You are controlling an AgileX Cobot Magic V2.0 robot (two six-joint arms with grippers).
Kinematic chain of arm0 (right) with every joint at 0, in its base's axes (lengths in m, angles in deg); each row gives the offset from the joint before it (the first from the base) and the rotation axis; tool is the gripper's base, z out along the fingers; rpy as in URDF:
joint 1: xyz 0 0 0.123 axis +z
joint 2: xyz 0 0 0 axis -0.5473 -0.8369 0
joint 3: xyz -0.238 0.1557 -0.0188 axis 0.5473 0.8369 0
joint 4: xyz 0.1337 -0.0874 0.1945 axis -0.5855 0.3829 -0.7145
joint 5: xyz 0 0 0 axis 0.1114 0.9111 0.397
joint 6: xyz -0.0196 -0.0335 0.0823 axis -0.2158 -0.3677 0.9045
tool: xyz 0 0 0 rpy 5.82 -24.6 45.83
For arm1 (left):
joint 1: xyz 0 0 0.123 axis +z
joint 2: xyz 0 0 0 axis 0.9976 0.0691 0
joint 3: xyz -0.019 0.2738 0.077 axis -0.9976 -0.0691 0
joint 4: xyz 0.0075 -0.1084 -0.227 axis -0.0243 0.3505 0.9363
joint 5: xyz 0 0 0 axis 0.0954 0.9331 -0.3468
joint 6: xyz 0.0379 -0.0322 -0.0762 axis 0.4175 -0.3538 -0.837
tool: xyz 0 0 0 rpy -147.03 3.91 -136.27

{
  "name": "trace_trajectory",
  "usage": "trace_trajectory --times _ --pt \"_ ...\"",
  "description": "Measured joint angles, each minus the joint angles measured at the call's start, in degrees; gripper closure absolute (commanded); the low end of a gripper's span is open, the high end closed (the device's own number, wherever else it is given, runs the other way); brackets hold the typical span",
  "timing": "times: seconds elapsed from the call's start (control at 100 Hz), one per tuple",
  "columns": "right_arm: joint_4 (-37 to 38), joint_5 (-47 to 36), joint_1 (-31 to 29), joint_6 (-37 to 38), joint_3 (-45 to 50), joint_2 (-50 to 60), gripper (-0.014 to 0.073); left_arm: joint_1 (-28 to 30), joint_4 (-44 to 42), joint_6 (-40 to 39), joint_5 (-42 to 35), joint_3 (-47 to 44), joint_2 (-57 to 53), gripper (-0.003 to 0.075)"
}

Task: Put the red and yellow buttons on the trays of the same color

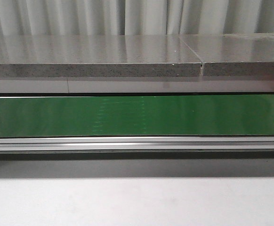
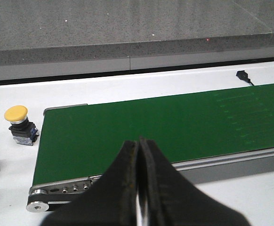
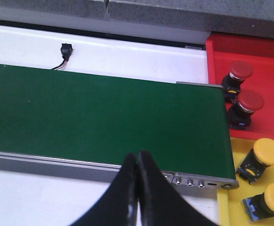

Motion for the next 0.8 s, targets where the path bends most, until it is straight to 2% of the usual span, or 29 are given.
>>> trace_trajectory --times 0.38,0.8 --pt "-1.4 0.1 0.0 0.0 7.3 16.3 0.066 0.0 0.0 0.0 0.0 0.0 0.0 0.0741" --pt "-1.4 0.2 0.0 0.0 7.4 18.0 0.066 0.0 0.0 0.0 0.0 0.0 0.0 0.0741"
